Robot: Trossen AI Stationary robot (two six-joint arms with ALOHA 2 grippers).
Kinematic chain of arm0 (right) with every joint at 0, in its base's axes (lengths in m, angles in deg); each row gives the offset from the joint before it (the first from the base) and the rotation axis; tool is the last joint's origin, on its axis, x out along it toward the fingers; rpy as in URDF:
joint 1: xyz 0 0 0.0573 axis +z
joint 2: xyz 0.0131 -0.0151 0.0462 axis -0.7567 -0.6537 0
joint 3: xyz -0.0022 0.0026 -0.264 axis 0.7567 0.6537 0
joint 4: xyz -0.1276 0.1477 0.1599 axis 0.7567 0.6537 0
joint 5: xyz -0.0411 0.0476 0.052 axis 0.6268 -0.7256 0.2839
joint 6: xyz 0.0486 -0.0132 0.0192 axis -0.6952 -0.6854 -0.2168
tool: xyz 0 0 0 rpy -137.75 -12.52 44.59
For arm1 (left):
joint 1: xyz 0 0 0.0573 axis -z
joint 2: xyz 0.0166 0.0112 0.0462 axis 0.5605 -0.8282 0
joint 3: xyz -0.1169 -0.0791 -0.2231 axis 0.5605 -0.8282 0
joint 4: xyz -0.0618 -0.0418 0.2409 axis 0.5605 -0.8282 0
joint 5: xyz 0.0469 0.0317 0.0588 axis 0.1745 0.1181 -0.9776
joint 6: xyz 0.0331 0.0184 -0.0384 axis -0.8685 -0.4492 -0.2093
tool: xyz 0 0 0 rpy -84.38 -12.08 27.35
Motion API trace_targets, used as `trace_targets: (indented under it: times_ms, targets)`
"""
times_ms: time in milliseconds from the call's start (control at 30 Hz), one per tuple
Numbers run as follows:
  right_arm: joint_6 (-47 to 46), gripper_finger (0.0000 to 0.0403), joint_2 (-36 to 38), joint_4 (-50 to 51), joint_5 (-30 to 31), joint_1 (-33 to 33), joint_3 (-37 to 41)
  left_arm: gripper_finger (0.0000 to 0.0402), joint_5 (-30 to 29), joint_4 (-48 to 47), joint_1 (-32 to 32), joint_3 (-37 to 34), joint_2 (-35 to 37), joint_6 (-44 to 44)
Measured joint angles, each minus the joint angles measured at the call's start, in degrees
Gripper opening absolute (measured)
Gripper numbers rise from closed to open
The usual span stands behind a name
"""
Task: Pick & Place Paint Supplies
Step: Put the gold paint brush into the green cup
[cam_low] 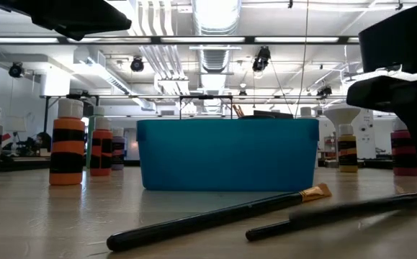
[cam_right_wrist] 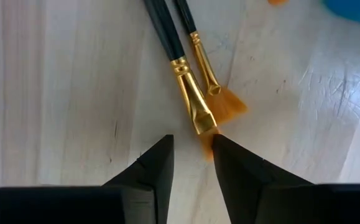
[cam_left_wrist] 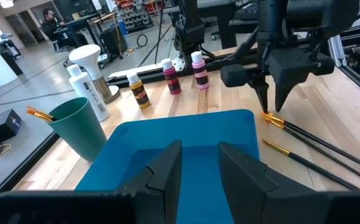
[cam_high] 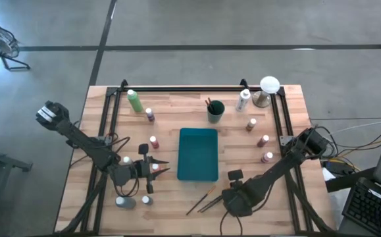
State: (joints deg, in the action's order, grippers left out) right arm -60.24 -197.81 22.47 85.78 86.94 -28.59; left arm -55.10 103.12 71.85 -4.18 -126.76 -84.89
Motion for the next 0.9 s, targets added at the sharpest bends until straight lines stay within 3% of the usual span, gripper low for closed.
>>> trace_targets:
  times_ms: [467,900]
  targets:
    - [0.8,0.0075,0.0,0.6,1.2,-0.7,-0.6,0.0110,0.0,0.0,-0.1,0.0,0.0,0.0]
    - [0.5,0.0112,0.0,1.7,1.5,-1.1,-0.6,0.0110,0.0,0.0,-0.1,0.0,0.0,0.2]
